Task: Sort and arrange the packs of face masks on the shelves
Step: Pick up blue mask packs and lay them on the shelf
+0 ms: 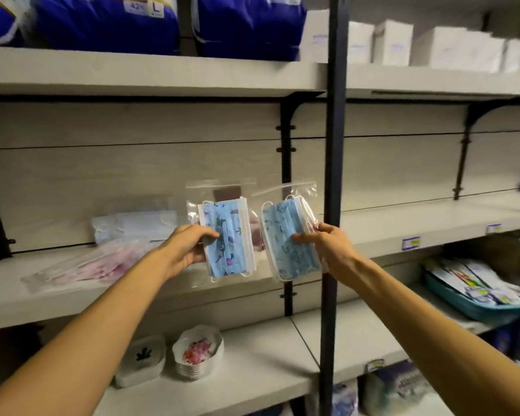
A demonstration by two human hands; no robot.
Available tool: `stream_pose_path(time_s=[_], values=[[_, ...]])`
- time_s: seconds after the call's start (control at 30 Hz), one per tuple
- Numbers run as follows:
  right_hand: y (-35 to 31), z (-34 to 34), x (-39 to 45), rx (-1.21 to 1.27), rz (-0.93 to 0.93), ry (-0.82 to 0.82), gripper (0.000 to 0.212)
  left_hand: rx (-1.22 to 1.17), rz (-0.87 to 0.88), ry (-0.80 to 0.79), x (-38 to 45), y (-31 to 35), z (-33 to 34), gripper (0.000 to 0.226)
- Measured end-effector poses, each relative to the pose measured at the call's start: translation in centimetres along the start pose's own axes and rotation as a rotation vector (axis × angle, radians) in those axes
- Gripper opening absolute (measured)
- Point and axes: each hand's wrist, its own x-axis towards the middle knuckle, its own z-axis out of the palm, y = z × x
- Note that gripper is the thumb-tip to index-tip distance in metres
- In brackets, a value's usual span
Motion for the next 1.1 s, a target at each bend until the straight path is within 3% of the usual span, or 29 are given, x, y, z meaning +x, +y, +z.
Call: stream_pose_path(time_s=[0.33,0.43,0.57,0.7,0.9,1.1], values=[[1.0,-9.9,-0.8,0.053,0.040,0.066,0.037,0.064,-0.006,-0.156,1.2,-1.9,12.3,0.027],[1.2,-14.4,0.1,0.041,0.023,0.133,0.029,0.130,0.021,-0.272,2.5,-1.3,17.3,0.024],[1.5,-21.5,2.4,0.025,0.023,0.221,0.019,0.167,0.022,-0.307,4.7,-1.2,25.4,0.023],[1.5,-28.7,5.5,-0.017,0.043,0.241,0.025,0.208,-0.026,-0.418,7.5,-1.3,32.9,0.023],[1.7,-38.4,9.7,-0.105,0.078,0.277,0.018,0.201,-0.006,-0.171,13.7,-1.9,40.7,0.020],[1.7,-44.1,13.5,-0.101,0.119,0.225,0.030,0.159,-0.076,-0.024,18.6,-2.7,44.7,0.016]])
